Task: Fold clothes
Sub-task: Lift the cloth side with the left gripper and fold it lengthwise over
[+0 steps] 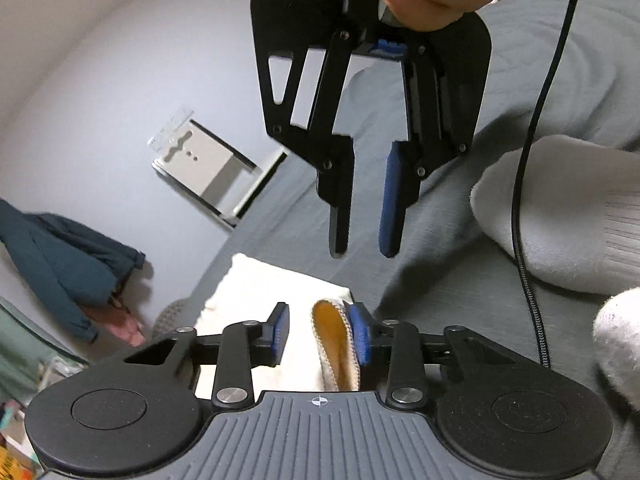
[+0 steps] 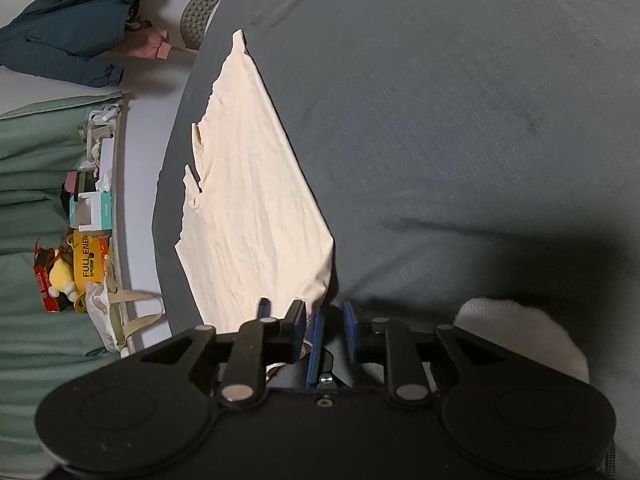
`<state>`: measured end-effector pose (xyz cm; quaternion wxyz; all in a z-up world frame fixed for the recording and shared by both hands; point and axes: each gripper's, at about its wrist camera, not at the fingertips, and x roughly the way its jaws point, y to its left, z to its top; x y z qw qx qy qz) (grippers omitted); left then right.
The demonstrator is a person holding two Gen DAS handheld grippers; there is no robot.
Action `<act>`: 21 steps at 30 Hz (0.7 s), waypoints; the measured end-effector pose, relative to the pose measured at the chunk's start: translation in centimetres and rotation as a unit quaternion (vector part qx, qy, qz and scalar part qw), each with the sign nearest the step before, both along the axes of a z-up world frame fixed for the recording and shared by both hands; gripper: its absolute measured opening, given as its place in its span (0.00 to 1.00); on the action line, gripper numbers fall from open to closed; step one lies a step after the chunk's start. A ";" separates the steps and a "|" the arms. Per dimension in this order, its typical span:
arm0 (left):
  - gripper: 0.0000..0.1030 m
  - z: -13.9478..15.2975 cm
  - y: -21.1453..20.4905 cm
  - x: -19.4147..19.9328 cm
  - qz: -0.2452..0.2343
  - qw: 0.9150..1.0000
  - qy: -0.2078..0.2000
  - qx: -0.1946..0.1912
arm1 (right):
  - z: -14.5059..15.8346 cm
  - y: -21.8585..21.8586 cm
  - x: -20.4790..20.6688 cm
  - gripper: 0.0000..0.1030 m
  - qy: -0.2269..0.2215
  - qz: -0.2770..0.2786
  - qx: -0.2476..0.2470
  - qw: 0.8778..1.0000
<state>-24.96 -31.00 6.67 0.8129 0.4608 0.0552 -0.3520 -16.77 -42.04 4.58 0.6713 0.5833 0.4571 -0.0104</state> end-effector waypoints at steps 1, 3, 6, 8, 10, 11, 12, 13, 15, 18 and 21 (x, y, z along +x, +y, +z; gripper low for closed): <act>0.18 0.0 0.2 0.3 0.002 1.000 0.008 -0.004 | 0.1 -0.1 0.0 0.21 0.000 0.001 -0.001 1.000; 0.05 0.1 0.7 0.1 0.007 0.999 0.028 -0.017 | 0.3 -0.1 -0.1 0.22 0.001 0.005 -0.008 1.000; 0.04 0.4 2.2 -1.1 0.018 0.997 0.064 -0.049 | 0.9 -0.4 -0.1 0.23 0.007 0.022 -0.025 0.999; 0.04 0.6 2.9 -0.2 0.030 0.991 0.102 -0.082 | 2.2 -0.5 0.3 0.23 0.011 0.050 -0.054 0.997; 0.04 0.9 3.7 1.1 0.037 0.982 0.142 -0.119 | 4.0 -0.6 0.8 0.23 0.017 0.085 -0.092 0.992; 0.04 1.1 4.3 1.8 0.044 0.977 0.163 -0.133 | 5.3 -0.6 1.4 0.24 0.022 0.110 -0.123 0.986; 0.03 1.5 4.9 2.2 0.051 0.971 0.182 -0.147 | 6.9 -0.5 2.2 0.24 0.028 0.136 -0.163 0.977; 0.04 1.7 5.7 2.6 0.054 0.967 0.193 -0.158 | 8.4 -0.3 3.0 0.25 0.031 0.157 -0.203 0.966; 0.04 2.3 7.1 3.2 0.059 0.962 0.203 -0.176 | 11.5 0.3 4.9 0.33 0.026 0.189 -0.303 0.934; 0.04 2.3 8.8 4.7 0.068 0.953 0.208 -0.209 | 13.7 1.0 9.2 0.43 -0.008 0.229 -0.393 0.890; 0.04 2.0 9.8 6.4 0.086 0.938 0.231 -0.243 | 13.2 0.5 14.9 0.43 -0.055 0.222 -0.425 0.876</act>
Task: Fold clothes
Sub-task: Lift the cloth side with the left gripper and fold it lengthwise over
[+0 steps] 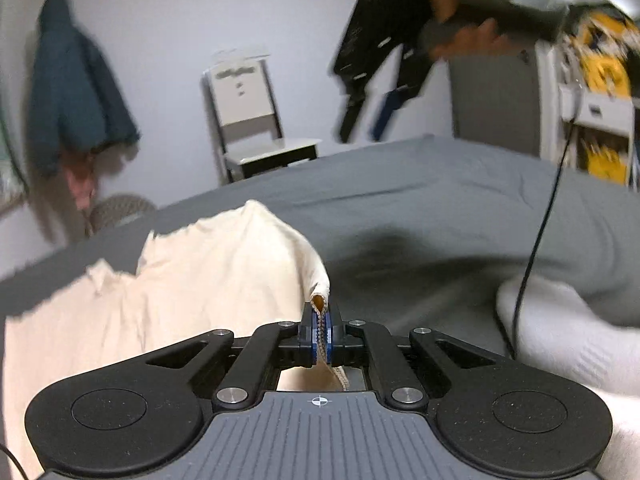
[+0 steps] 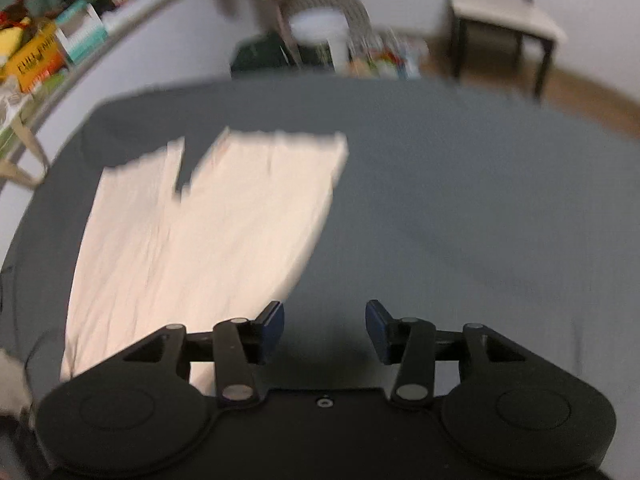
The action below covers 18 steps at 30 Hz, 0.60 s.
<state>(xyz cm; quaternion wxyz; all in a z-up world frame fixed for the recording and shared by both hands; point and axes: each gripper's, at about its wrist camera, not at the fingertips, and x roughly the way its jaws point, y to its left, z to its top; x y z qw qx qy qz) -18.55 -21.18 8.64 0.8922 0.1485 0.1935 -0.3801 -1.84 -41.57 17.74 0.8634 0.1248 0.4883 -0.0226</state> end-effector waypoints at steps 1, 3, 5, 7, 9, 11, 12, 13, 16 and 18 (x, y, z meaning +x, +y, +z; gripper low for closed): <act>0.04 -0.1 0.3 0.5 0.003 1.000 0.004 -0.007 | -0.6 -0.4 1.8 0.43 -0.020 -0.003 0.001 1.000; 0.04 -0.4 0.6 1.2 0.007 1.000 0.001 -0.008 | -2.7 -2.1 5.6 0.42 -0.048 -0.028 0.009 0.998; 0.04 -0.7 1.1 1.6 0.011 1.000 0.006 -0.014 | -4.9 -3.4 8.3 0.39 -0.066 -0.055 0.018 0.996; 0.04 -1.0 1.7 1.9 0.015 1.000 0.014 -0.022 | -7.1 -4.5 10.3 0.39 -0.079 -0.081 0.029 0.993; 0.04 -1.2 2.1 1.8 0.021 0.999 0.025 -0.027 | -9.1 -5.0 11.6 0.35 -0.074 -0.111 0.038 0.990; 0.04 -1.2 2.2 2.1 0.025 0.998 0.038 -0.034 | -10.5 -5.8 12.1 0.33 -0.068 -0.128 0.059 0.988; 0.04 -1.0 2.3 2.3 0.026 0.998 0.043 -0.037 | -11.2 -5.8 12.3 0.28 -0.065 -0.128 0.070 0.987; 0.04 -0.8 2.3 2.4 0.027 0.998 0.047 -0.041 | -11.7 -5.7 12.5 0.27 -0.066 -0.128 0.075 0.987; 0.04 -0.7 2.5 2.6 0.028 0.997 0.051 -0.049 | -12.0 -5.8 12.6 0.04 -0.084 -0.135 0.085 0.984; 0.04 -0.6 2.7 2.6 0.032 0.997 0.051 -0.052 | -12.1 -5.8 12.7 0.02 -0.086 -0.136 0.100 0.982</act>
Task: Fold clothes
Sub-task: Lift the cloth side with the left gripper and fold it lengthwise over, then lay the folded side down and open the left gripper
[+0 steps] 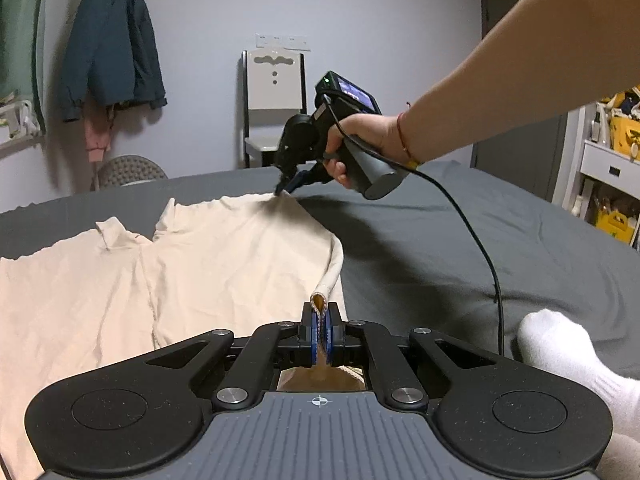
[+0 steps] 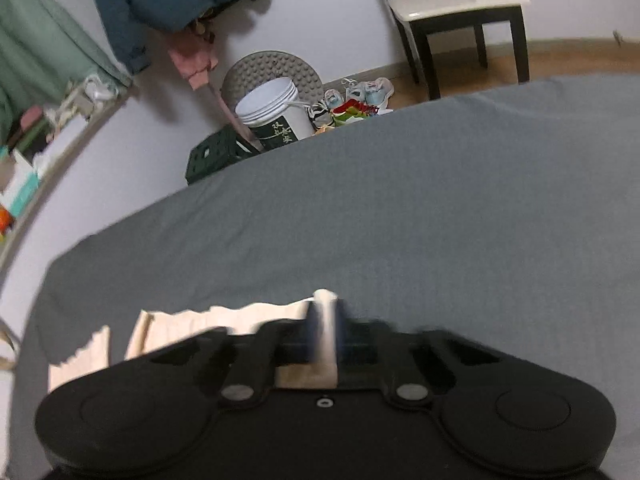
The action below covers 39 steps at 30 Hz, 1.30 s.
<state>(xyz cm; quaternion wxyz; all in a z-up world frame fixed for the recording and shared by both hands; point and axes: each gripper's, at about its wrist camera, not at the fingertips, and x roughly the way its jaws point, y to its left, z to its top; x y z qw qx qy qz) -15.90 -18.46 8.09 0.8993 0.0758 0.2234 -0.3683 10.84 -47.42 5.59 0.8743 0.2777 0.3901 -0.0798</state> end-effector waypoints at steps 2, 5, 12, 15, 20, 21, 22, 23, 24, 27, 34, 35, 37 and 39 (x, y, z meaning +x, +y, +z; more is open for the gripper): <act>0.04 0.2 0.2 0.1 0.008 1.000 -0.003 -0.007 | 0.5 0.5 0.2 0.02 -0.007 0.003 -0.008 1.000; 0.04 0.7 0.9 0.2 0.019 1.000 -0.005 -0.018 | 2.1 1.4 0.3 0.02 -0.021 0.005 -0.012 1.000; 0.04 2.1 4.4 0.3 0.099 0.994 -0.013 -0.046 | 8.5 6.6 3.2 0.02 -0.042 0.036 -0.009 0.998; 0.04 2.2 6.7 0.6 0.146 0.987 0.000 -0.059 | 10.2 9.8 4.8 0.02 -0.044 0.050 -0.001 0.998; 0.04 2.0 10.9 0.1 0.221 0.971 0.023 -0.089 | 10.9 16.4 7.3 0.02 -0.032 0.077 -0.001 0.996; 0.04 1.8 11.7 -0.1 0.233 0.967 0.029 -0.095 | 10.9 17.7 7.9 0.02 -0.027 0.083 -0.002 0.996; 0.04 1.6 12.4 -0.3 0.246 0.963 0.034 -0.101 | 10.8 18.9 8.5 0.02 -0.021 0.088 -0.003 0.996; 0.04 1.3 13.2 -0.4 0.260 0.959 0.041 -0.106 | 10.6 20.2 9.1 0.02 -0.015 0.093 -0.006 0.996; 0.04 0.9 13.9 -0.5 0.276 0.953 0.051 -0.113 | 10.3 21.5 9.7 0.02 -0.008 0.099 -0.008 0.995; 0.04 -0.4 15.6 -0.6 0.305 0.936 0.093 -0.146 | 9.2 25.3 11.4 0.02 0.007 0.117 -0.017 0.993; 0.04 -3.2 18.4 0.0 0.366 0.888 0.182 -0.213 | 7.0 31.7 14.2 0.02 0.045 0.161 -0.034 0.985; 0.04 -3.7 18.8 0.1 0.376 0.877 0.197 -0.225 | 6.8 32.5 14.5 0.02 0.051 0.168 -0.035 0.984; 0.04 -5.1 19.2 0.3 0.386 0.857 0.236 -0.247 | 6.5 33.8 14.9 0.02 0.057 0.184 -0.042 0.980; 0.04 -6.1 19.3 0.4 0.394 0.842 0.259 -0.262 | 6.2 35.1 15.2 0.02 0.061 0.200 -0.049 0.977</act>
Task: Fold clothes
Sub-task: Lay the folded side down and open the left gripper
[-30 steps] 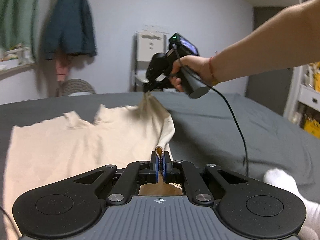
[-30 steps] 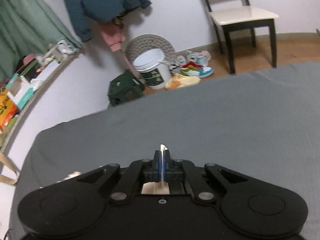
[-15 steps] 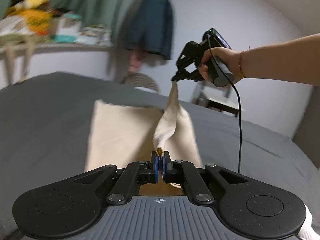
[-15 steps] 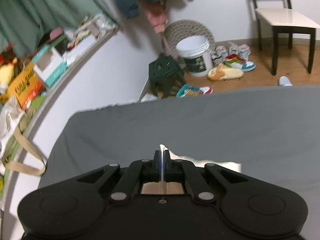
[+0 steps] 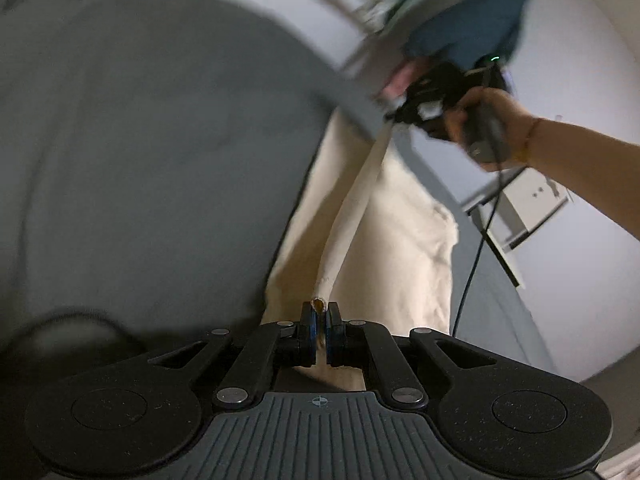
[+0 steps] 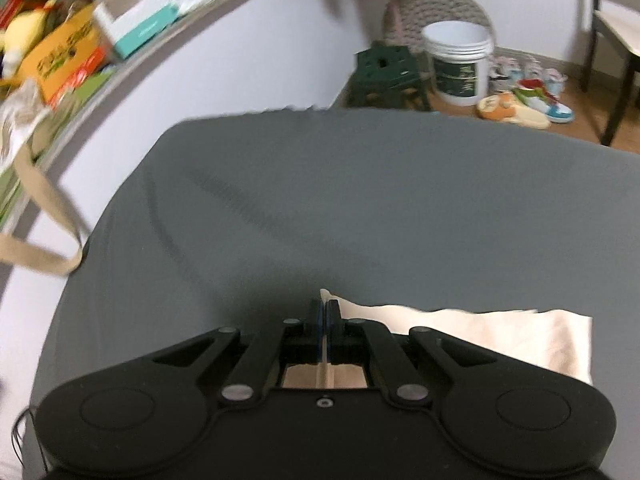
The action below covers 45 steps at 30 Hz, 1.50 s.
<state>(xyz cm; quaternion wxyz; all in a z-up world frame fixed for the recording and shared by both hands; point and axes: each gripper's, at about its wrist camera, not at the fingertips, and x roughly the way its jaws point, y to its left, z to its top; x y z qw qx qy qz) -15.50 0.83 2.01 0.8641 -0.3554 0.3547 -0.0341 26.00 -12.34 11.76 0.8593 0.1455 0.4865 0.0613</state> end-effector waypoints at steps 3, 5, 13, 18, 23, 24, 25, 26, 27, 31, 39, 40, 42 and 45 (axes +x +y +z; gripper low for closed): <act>0.04 -0.3 -0.3 0.2 0.004 1.000 0.001 0.001 | -0.6 1.9 0.2 0.02 0.008 0.016 -0.006 1.000; 0.04 -0.4 -0.6 -0.1 0.008 1.000 0.006 -0.005 | -1.0 3.0 0.3 0.02 0.012 0.025 -0.009 1.000; 0.04 0.1 -2.1 -0.9 0.006 1.000 0.007 -0.007 | -1.9 5.7 0.5 0.02 0.023 0.048 -0.025 0.998; 0.04 -0.2 -2.8 -1.1 0.009 1.000 0.022 -0.014 | -2.3 6.8 0.4 0.02 0.031 0.049 -0.045 0.997; 0.04 -0.2 -3.6 -0.3 0.012 0.999 0.027 -0.012 | -2.1 6.9 0.2 0.13 0.033 0.046 -0.024 0.998; 0.04 -0.2 -3.7 -0.1 0.012 1.000 0.027 -0.011 | -1.8 6.7 0.1 0.17 0.029 0.046 -0.014 0.998; 0.04 -0.1 -3.8 0.0 0.011 1.000 0.027 -0.009 | -1.6 6.6 0.0 0.17 0.026 0.046 -0.007 0.999; 0.04 -0.1 -3.9 0.2 0.009 1.000 0.027 -0.006 | -1.2 6.5 -0.1 0.18 0.021 0.047 -0.004 0.999; 0.04 0.0 -4.1 0.4 0.007 1.000 0.026 -0.001 | -0.8 6.4 -0.2 0.20 0.018 0.049 -0.001 0.999; 0.04 1.3 -4.7 -0.1 0.015 0.999 0.010 0.032 | 1.3 4.9 -1.3 0.30 -0.003 0.061 0.024 0.998; 0.05 4.5 -6.2 -0.5 0.007 0.993 -0.046 0.105 | 1.2 0.2 -10.7 0.31 0.040 0.139 0.056 0.988; 0.05 4.6 -6.4 -0.5 0.001 0.994 -0.045 0.103 | 0.8 -0.2 -12.2 0.31 0.052 0.151 0.053 0.986; 0.05 4.1 -6.4 -0.3 -0.016 0.995 -0.028 0.097 | 0.2 -0.8 -15.3 0.31 0.068 0.178 0.042 0.981; 0.05 3.6 -6.8 0.3 -0.021 0.995 -0.007 0.101 | -0.3 -0.9 -20.0 0.31 0.076 0.240 0.006 0.968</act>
